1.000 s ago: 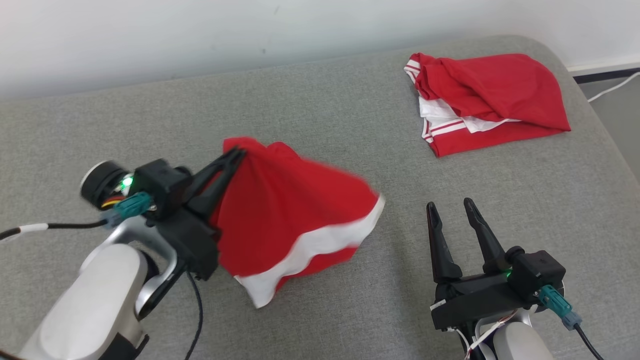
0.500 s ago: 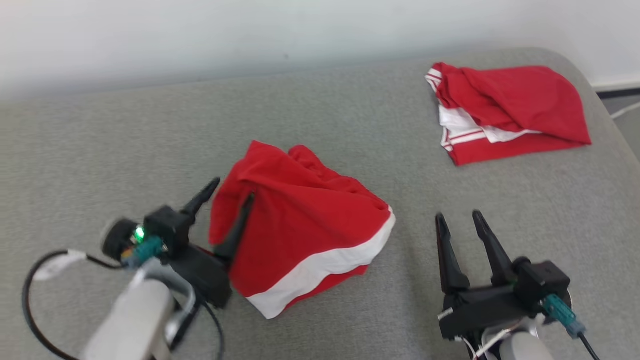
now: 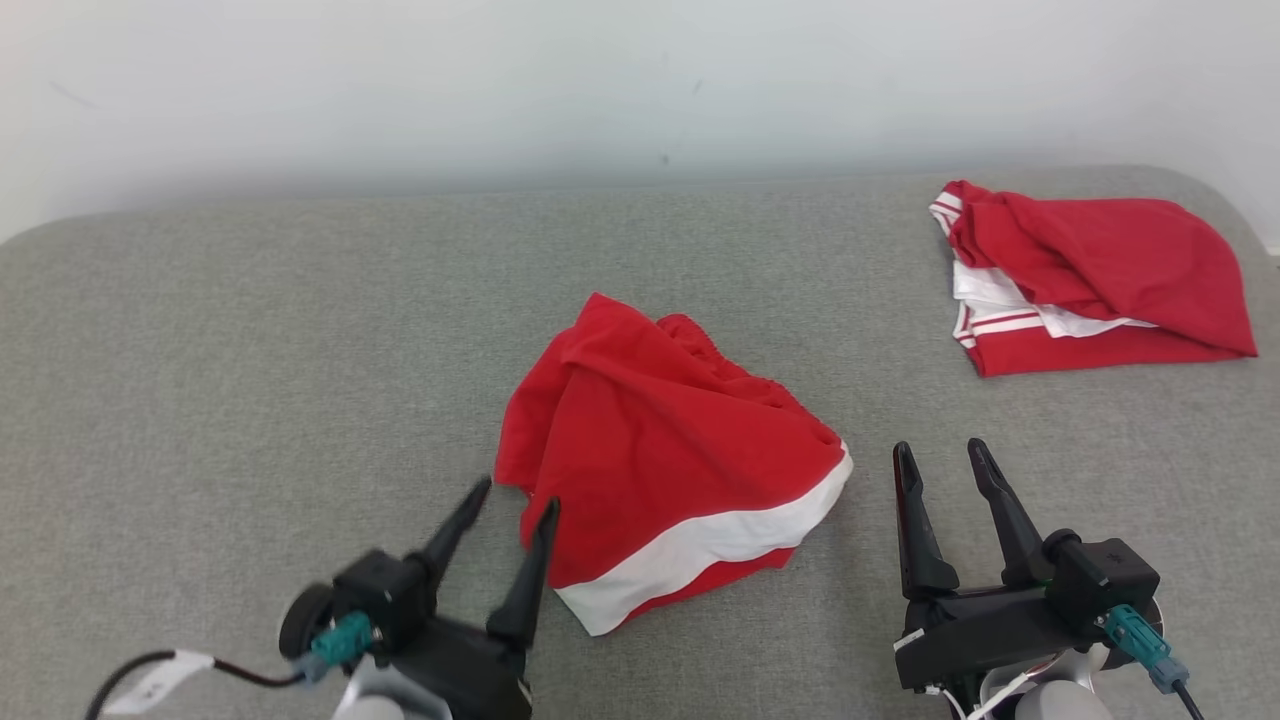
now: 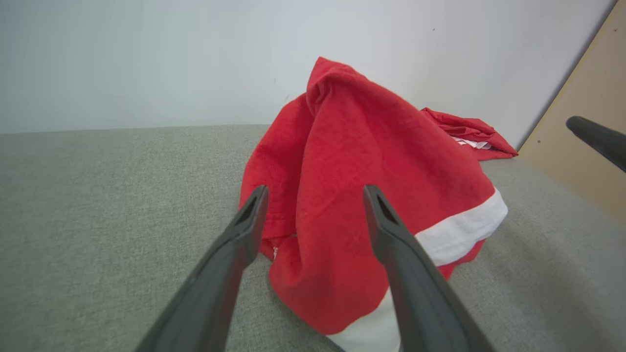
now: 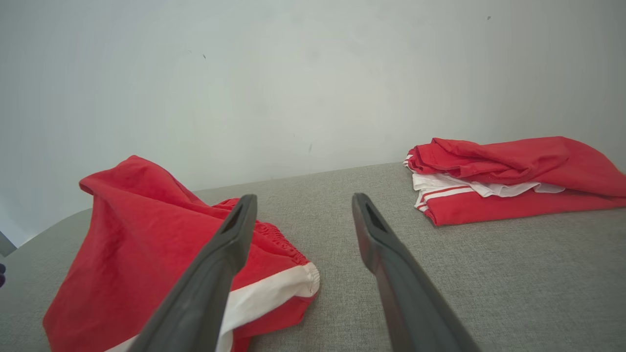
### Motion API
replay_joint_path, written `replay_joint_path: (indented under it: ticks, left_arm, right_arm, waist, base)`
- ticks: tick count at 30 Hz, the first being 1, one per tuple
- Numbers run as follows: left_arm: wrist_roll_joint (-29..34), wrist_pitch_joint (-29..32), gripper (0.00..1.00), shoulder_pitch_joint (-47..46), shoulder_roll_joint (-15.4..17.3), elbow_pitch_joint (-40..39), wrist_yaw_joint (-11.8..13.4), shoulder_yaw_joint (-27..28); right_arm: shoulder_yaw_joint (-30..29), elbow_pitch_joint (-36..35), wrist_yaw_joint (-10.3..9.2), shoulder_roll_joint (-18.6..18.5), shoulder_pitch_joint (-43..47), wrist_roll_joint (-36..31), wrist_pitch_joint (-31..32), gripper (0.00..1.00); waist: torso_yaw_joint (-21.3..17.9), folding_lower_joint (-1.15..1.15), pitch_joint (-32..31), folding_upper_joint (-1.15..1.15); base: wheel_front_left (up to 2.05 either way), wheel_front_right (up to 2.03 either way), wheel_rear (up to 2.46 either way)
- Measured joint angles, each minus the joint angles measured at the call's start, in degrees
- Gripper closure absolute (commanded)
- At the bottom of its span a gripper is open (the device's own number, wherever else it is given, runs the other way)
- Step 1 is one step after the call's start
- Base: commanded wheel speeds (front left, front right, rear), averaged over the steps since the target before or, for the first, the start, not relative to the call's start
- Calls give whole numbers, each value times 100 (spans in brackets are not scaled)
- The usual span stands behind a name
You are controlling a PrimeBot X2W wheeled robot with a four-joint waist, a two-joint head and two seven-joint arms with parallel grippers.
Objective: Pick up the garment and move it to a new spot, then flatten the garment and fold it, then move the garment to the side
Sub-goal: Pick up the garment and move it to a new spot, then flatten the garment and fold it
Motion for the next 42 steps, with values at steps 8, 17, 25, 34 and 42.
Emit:
replay_joint_path:
  ticks: [8,17,25,34,42]
  left_arm:
    - [-131,14,0,320,-94,220,-14,-154]
    - [-203,-2,0,309,-272,837,-187,-244]
    - [-148,-53,100,66,-324,1110,-246,-116]
    - [10,-68,100,-27,85,554,1,285]
    - [2,-67,62,160,45,437,-1,180]
  right_arm:
    - [64,-15,0,0,-42,25,0,0]
    - [83,-20,0,0,-125,46,0,0]
    - [37,-16,0,0,-121,43,0,0]
    - [21,14,0,0,-76,47,0,0]
    - [42,41,0,0,-78,55,0,0]
  waist:
    - [31,0,118,1]
    - [-201,1,285,1]
    - [-263,1,294,1]
    - [-86,0,168,1]
    - [-57,0,134,1]
  base:
    - [0,0,0]
    - [0,0,0]
    - [0,0,0]
    - [0,0,0]
    - [0,0,0]
